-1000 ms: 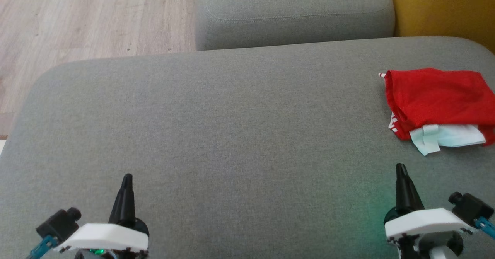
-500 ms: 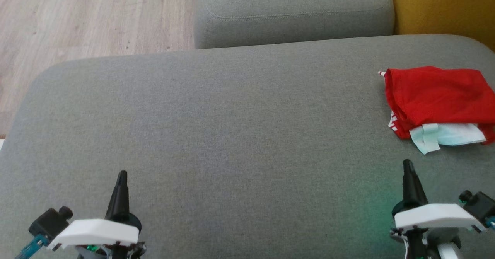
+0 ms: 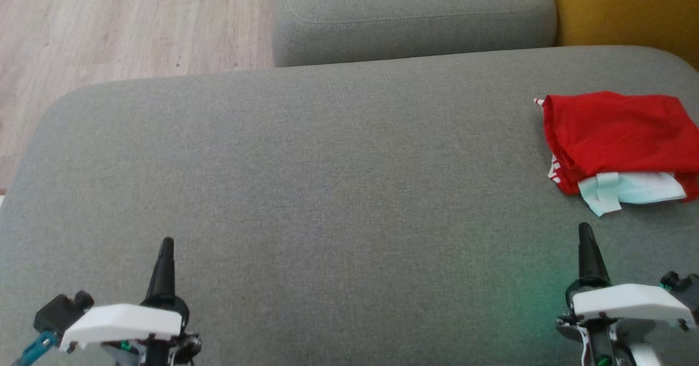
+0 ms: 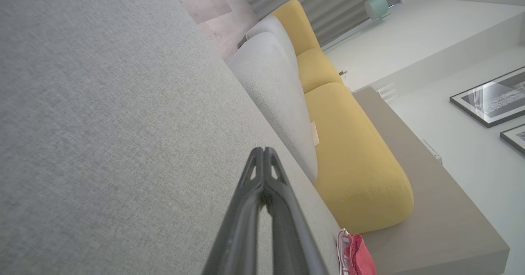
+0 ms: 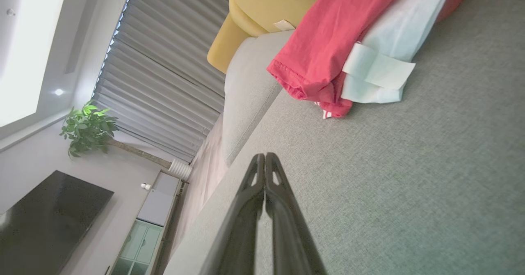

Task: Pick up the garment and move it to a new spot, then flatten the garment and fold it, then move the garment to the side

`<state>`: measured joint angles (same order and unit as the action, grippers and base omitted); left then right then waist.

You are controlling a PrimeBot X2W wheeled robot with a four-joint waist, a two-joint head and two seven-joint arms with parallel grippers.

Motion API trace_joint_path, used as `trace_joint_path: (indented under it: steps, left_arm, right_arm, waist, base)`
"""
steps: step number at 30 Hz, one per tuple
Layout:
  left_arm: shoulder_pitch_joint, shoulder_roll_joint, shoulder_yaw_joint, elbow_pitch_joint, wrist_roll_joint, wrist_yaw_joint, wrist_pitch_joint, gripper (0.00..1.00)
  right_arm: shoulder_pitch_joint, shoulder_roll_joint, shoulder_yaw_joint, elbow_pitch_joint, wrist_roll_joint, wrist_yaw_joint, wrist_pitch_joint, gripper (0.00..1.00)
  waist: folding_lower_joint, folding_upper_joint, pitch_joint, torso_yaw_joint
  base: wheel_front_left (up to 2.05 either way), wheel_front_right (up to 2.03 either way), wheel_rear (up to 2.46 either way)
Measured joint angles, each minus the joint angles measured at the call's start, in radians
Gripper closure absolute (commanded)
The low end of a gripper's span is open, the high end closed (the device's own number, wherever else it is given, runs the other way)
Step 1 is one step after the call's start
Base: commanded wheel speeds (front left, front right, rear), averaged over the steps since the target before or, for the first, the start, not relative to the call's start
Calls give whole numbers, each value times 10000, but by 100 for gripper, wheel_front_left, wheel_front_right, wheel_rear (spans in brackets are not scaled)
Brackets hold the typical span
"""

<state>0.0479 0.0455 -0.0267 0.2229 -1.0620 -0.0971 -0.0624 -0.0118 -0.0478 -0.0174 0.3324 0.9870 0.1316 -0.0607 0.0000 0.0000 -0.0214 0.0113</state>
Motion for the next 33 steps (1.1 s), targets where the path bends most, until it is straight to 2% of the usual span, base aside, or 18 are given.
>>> trace_joint_path:
  steps: [33]
  left_arm:
    - [-581, 0, 504, 301, -3296, -161, 963, 100]
  right_arm:
    - [-204, 0, -629, -288, 3710, 0, 980, 100]
  waist:
    - [0, 0, 149, -69]
  base:
    - [0, 0, 0]
